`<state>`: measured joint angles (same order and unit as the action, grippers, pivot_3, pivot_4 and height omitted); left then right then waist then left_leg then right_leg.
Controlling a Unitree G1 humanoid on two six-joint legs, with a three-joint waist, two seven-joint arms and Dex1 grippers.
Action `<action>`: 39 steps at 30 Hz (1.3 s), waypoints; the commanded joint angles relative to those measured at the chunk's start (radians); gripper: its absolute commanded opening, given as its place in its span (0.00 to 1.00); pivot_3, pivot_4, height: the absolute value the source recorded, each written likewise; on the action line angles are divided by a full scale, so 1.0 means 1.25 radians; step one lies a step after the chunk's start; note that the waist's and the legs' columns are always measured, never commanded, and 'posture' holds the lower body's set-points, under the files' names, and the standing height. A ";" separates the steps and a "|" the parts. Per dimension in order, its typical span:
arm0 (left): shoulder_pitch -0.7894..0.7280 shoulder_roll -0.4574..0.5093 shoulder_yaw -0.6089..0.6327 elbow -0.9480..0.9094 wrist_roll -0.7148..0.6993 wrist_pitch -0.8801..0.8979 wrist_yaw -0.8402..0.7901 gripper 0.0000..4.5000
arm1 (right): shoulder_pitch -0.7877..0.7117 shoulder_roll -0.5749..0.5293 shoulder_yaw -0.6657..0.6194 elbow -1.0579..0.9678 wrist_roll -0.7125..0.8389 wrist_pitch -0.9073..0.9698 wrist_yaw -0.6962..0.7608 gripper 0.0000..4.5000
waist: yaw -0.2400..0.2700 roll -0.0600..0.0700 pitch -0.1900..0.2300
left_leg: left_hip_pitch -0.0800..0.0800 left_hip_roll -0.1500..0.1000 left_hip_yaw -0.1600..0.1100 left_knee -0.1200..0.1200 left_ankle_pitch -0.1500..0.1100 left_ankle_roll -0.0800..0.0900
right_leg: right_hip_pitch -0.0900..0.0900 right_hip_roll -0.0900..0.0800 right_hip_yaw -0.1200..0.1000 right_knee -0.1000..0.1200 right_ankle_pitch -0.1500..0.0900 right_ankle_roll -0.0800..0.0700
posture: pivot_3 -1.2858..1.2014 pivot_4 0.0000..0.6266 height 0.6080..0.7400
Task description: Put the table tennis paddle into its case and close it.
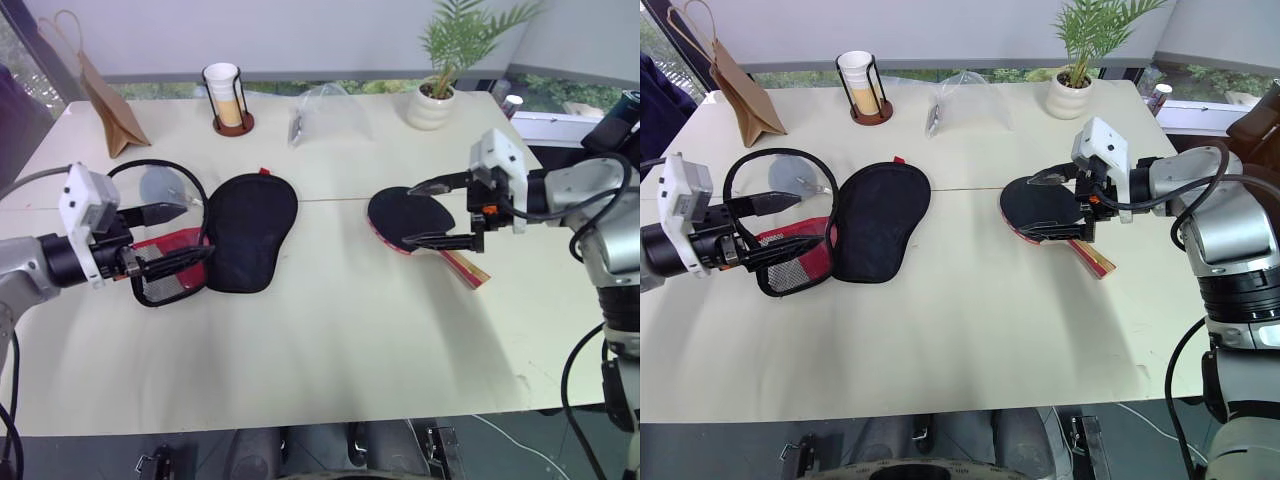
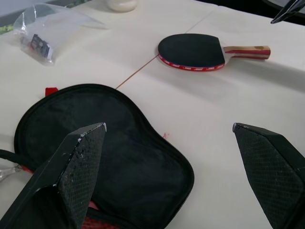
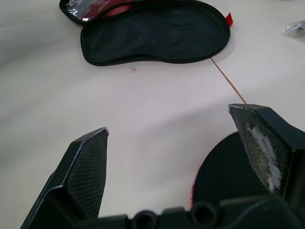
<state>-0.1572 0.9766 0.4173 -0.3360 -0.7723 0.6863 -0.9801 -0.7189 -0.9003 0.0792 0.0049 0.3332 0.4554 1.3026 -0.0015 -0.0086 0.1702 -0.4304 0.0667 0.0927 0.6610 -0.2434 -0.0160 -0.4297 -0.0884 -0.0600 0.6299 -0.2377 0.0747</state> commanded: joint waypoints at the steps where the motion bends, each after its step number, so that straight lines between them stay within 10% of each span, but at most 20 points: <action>1: -0.001 0.009 0.031 -0.007 -0.001 -0.012 -0.004 0.99 | -0.016 -0.007 -0.021 -0.015 0.008 0.002 -0.001 0.98 | -0.002 0.000 0.000 | 0.000 0.000 0.000 0.000 0.000 0.000 | 0.000 0.000 0.000 0.000 0.000 0.000 | 0.52 0.24 1.00; 29: -0.005 0.002 0.020 0.005 0.013 -0.038 -0.018 0.99 | -0.025 0.027 -0.005 -0.020 0.008 0.042 -0.026 0.98 | -0.009 0.000 0.000 | 0.000 0.000 0.001 0.000 0.000 0.000 | 0.000 0.000 0.000 0.000 0.000 0.000 | 0.52 0.24 1.00; 39: -0.032 0.015 0.029 0.071 0.058 -0.075 -0.012 0.99 | -0.092 0.222 0.086 -0.051 0.043 0.273 -0.146 0.98 | -0.013 0.000 0.000 | 0.000 0.001 0.001 0.000 0.000 0.000 | -0.001 0.001 0.000 0.001 0.000 0.000 | 0.52 0.24 1.00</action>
<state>-0.1728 0.9774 0.4179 -0.2531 -0.7072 0.6175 -0.9970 -0.8046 -0.6520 0.1611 -0.0130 0.3617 0.7441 1.1462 -0.0174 -0.0086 0.1701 -0.4302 0.0674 0.0934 0.6606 -0.2433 -0.0159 -0.4307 -0.0876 -0.0596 0.6317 -0.2374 0.0747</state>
